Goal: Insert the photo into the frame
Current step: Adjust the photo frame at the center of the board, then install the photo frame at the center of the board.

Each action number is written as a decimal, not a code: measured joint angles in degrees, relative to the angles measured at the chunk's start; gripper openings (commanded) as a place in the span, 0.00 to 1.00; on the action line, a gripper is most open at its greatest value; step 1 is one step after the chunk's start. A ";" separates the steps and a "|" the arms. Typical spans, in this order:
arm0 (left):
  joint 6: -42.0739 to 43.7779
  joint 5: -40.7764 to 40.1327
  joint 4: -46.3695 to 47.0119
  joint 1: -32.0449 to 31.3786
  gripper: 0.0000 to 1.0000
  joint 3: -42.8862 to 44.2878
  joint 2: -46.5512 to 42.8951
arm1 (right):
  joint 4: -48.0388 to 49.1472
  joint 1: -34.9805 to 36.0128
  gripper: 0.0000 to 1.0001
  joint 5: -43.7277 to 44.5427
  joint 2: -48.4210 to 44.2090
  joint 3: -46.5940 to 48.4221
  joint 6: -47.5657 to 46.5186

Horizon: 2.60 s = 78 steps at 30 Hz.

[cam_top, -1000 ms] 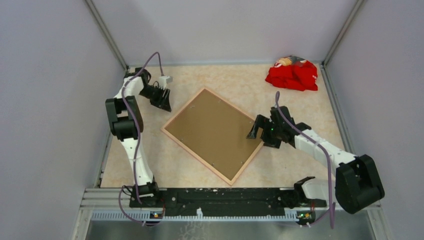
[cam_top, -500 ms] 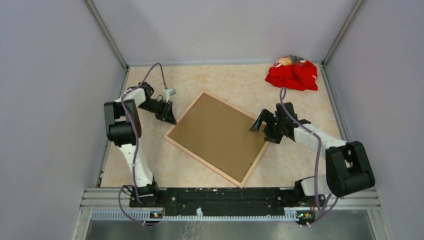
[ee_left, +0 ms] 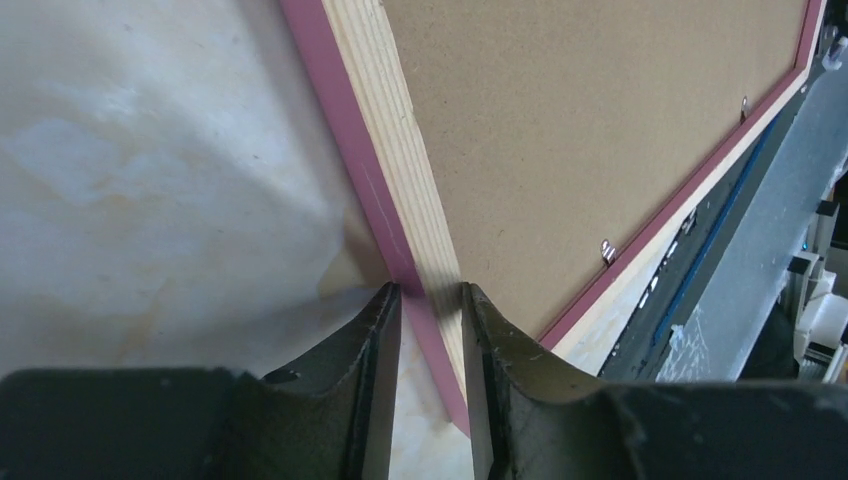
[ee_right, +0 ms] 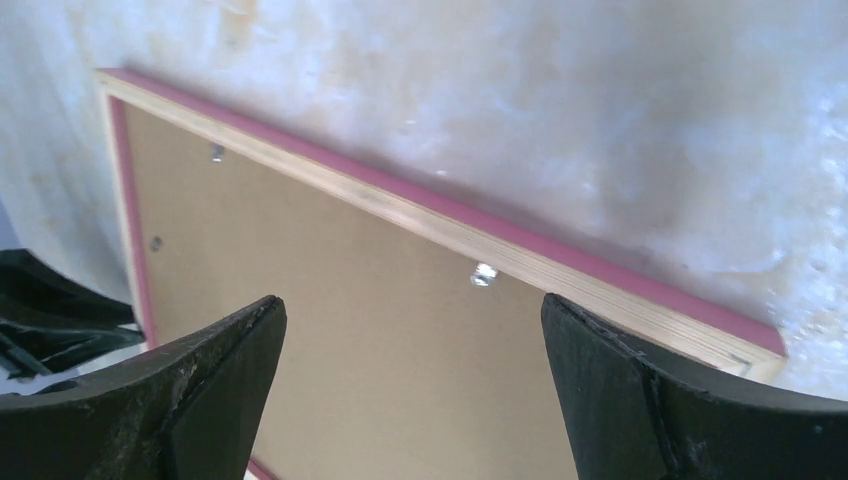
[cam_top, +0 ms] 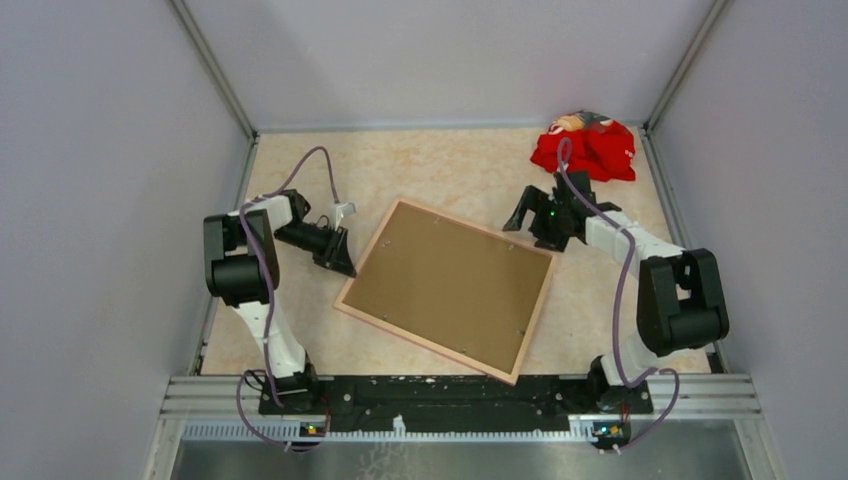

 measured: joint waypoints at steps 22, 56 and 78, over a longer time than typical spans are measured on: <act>-3.98 3.41 -0.70 -0.37 0.29 10.97 8.44 | 13.84 33.48 0.85 1.11 27.58 25.05 17.68; -4.00 5.05 0.74 -0.04 0.25 8.31 8.04 | 15.98 34.99 0.79 0.79 38.45 36.11 22.53; -3.74 5.01 0.83 -0.04 0.25 8.04 7.85 | 17.68 34.86 0.77 -0.59 40.61 38.21 22.64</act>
